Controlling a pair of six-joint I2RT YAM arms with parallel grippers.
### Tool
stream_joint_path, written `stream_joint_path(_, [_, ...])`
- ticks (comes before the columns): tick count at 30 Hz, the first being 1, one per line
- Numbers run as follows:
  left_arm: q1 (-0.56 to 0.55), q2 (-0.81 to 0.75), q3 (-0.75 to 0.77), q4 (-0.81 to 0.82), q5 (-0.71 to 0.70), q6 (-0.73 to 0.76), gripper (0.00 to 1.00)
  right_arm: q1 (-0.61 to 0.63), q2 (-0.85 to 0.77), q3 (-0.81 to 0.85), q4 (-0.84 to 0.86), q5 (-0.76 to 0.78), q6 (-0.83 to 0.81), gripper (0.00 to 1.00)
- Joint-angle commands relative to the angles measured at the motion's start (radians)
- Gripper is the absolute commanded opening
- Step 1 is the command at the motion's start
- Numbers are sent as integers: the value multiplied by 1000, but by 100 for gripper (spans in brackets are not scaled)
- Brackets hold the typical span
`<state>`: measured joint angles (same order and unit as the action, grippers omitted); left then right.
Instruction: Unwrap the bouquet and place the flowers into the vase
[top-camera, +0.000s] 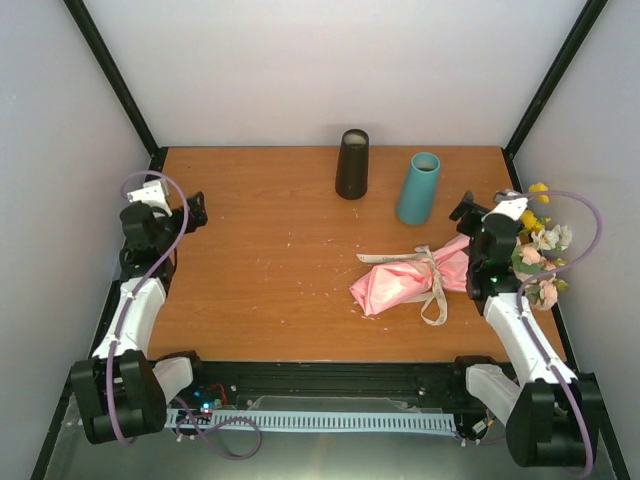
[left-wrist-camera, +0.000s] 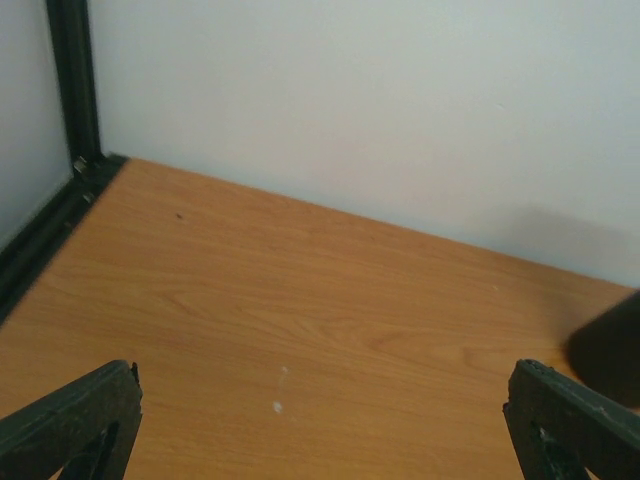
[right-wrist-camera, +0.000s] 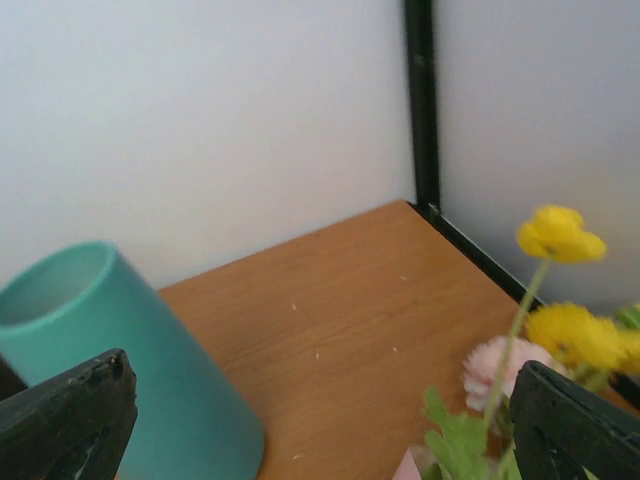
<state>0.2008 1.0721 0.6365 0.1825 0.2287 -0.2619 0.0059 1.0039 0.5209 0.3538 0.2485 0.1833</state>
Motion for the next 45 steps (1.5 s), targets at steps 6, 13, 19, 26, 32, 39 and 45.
stream_joint_path(6, [-5, -24, 70, -205, 308, -61, 99, -9, -63, 177, -697, 39, 409, 100])
stream_joint_path(13, [-139, -31, 49, -262, 389, -74, 97, -9, 62, 298, -1165, -6, 622, 100])
stream_joint_path(19, [-332, 45, 79, -254, 403, -53, 94, -9, 62, 261, -1192, -90, 701, 100])
stream_joint_path(26, [-551, 261, 190, -205, 451, -42, 89, -9, 130, 270, -1149, -99, 697, 100])
stream_joint_path(32, [-732, 469, 346, -227, 441, -5, 87, -9, 122, 271, -1166, -102, 687, 100])
stream_joint_path(39, [-899, 679, 506, -245, 461, 26, 84, -9, 23, 239, -1220, -86, 638, 100])
stream_joint_path(45, [-966, 814, 598, -255, 426, 16, 76, -9, -41, 196, -1225, -111, 626, 100])
